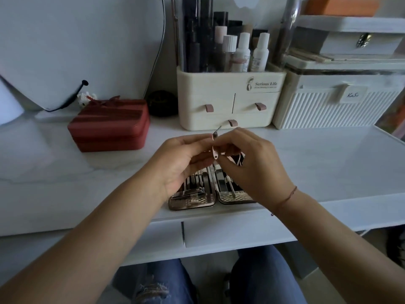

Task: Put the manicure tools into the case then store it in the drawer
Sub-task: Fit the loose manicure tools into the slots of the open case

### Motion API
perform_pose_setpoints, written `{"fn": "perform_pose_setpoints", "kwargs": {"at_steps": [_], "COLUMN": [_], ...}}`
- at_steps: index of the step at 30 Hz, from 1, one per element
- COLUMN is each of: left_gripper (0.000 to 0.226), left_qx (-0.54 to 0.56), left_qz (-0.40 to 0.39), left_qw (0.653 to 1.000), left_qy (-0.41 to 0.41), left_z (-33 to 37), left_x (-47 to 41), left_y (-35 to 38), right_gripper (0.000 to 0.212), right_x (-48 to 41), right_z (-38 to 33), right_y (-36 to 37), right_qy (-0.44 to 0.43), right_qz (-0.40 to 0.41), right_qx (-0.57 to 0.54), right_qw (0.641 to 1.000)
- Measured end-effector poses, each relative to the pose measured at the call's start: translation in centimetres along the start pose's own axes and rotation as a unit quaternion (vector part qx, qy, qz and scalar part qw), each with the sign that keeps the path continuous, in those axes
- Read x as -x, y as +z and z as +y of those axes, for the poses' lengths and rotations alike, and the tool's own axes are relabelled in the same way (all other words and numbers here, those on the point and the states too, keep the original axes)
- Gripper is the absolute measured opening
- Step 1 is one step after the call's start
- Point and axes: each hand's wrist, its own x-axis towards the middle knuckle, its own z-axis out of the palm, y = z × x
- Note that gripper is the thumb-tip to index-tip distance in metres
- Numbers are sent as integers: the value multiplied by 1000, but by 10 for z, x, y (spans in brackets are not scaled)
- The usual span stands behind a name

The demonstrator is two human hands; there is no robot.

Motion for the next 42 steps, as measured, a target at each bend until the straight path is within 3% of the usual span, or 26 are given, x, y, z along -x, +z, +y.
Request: {"fn": "perform_pose_setpoints", "kwargs": {"at_steps": [4,9,14,19,21,24,26,32,36,42], "left_gripper": [14,14,25,21,15,11,13,9,15,17], "left_qx": [16,-31,-130,-201,-252,-404,-441,-441,-441,-422], "left_qz": [22,29,-20,-75,-68,35,71,29,-18,-15], "left_qw": [1000,999,991,977,964,898,874,868,871,883], "left_qy": [-3,7,15,12,48,169,193,226,216,203], "left_z": [-3,-3,-2,-6,-8,-13,-17,-22,-26,-26], "left_x": [2,5,16,28,29,23,19,17,15,12], "left_y": [-6,-7,-14,-21,-23,-43,-60,-69,-70,-73], "right_gripper": [25,19,13,6,4,8,13,17,17,15], "right_x": [3,-1,-6,3,7,12,15,16,15,18], "right_z": [-1,-3,-9,-11,-9,-7,-6,-18,-24,-25], "right_y": [2,-6,-20,-23,-21,-21,-20,-8,-4,1], "right_qy": [6,88,80,89,86,81,67,-3,-50,-21], "right_qz": [-45,-21,-174,-215,-225,-215,-186,-118,-127,-141], "right_qx": [-16,-77,-99,-147,-126,-74,-29,102,178,140], "right_qw": [999,993,976,961,962,971,980,988,975,980]}}
